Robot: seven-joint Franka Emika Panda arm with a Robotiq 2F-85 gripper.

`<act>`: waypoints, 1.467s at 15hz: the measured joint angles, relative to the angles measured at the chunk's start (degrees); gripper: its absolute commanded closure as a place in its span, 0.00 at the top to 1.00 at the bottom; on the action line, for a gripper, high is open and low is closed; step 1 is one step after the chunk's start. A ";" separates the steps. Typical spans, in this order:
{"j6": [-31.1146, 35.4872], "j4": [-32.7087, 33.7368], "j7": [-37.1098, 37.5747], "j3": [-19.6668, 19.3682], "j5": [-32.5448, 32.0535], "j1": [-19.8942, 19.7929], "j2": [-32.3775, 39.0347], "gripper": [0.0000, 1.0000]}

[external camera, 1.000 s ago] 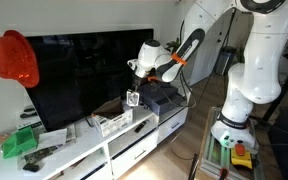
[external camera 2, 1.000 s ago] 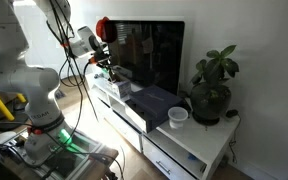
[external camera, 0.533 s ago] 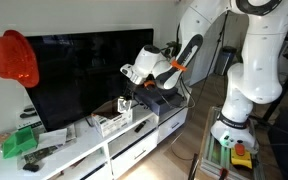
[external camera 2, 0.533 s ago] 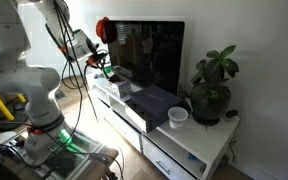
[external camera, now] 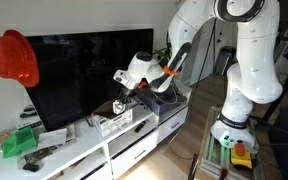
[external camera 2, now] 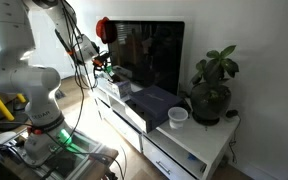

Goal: Put the white packet in the white box.

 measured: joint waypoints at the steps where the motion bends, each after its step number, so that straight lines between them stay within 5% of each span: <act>1: 0.00 1.18 0.03 -0.72 -1.30 0.43 0.85 0.05; 12: 5.88 9.71 6.20 -7.64 -3.12 5.88 12.70 0.05; 22: 0.35 12.33 21.33 -8.41 6.84 7.32 15.68 0.05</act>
